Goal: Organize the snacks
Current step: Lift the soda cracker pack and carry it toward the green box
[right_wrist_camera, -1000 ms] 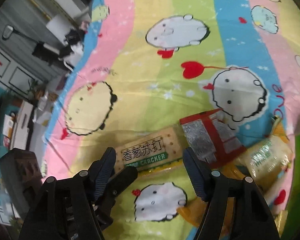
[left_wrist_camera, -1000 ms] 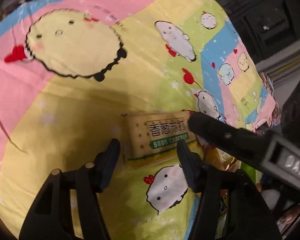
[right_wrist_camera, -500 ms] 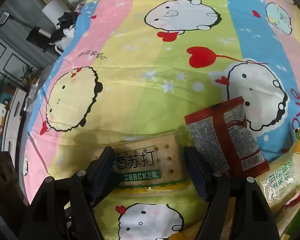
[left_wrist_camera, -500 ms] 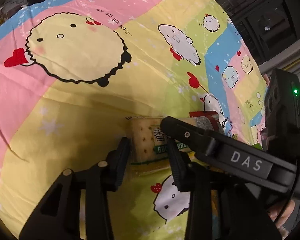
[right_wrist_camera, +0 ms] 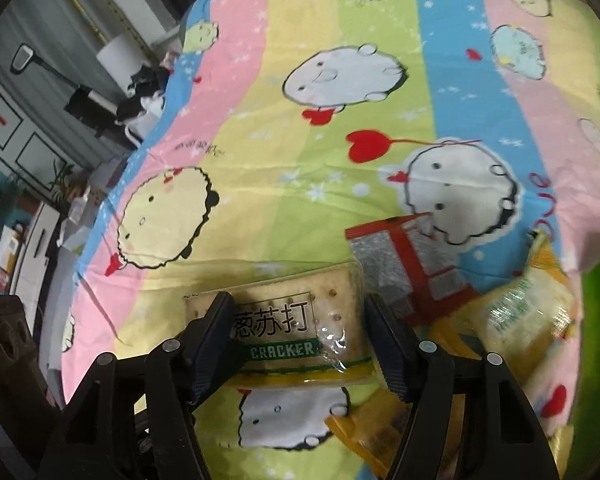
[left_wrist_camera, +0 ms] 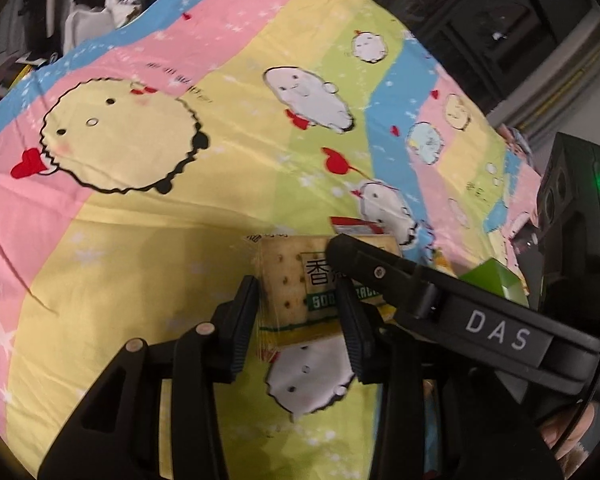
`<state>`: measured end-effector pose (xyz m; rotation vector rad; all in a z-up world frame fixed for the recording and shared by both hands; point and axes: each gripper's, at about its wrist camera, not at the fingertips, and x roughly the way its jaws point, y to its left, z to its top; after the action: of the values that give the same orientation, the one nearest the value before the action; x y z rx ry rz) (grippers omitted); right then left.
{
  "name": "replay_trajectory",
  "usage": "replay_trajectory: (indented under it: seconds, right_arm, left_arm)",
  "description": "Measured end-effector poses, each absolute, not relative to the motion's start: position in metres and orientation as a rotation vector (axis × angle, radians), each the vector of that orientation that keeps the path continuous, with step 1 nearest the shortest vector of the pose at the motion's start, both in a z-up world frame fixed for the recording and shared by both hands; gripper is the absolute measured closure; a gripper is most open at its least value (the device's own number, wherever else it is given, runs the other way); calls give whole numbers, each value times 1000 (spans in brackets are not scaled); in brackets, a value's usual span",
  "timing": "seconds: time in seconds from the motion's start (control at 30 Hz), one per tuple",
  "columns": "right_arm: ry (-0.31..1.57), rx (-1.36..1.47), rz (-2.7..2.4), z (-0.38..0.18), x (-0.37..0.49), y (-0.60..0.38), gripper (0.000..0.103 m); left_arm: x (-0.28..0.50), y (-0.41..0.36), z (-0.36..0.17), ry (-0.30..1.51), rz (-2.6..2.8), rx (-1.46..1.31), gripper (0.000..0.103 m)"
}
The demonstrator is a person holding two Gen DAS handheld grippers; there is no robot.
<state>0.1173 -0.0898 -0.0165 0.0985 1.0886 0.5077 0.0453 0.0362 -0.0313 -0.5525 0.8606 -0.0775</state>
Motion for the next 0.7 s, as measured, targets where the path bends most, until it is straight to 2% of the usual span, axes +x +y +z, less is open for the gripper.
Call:
replay_trajectory:
  seconds: [0.7]
  right_arm:
    - [845,239,389,35,27,-175,34]
  left_arm:
    - [-13,-43,27,742,-246,-330,63]
